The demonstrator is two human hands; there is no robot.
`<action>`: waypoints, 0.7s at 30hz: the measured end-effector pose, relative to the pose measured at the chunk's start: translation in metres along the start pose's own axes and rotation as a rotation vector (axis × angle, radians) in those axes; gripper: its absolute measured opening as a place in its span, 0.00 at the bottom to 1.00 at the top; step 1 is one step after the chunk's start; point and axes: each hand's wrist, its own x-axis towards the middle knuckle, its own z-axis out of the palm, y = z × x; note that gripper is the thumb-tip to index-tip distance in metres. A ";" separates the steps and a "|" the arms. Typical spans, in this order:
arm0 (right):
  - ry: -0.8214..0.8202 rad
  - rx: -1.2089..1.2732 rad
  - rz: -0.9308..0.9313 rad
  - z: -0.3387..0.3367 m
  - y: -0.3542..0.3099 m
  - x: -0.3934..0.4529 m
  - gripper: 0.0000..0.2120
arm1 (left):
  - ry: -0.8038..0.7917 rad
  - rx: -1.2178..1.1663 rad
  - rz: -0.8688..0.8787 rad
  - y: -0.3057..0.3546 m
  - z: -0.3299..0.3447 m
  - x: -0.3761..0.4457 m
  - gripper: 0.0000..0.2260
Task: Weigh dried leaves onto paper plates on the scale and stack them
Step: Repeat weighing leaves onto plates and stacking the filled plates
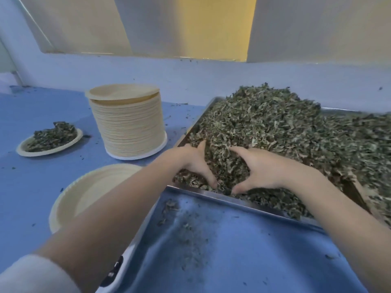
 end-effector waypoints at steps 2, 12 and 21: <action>0.069 0.035 0.026 0.006 -0.004 0.014 0.60 | -0.012 -0.047 0.016 -0.002 0.005 0.006 0.62; 0.179 0.013 0.046 0.019 -0.035 0.048 0.48 | 0.116 -0.370 0.196 -0.008 0.012 0.006 0.47; 0.353 0.155 0.016 -0.013 -0.048 0.051 0.30 | 0.363 -0.502 0.218 -0.007 -0.007 -0.008 0.43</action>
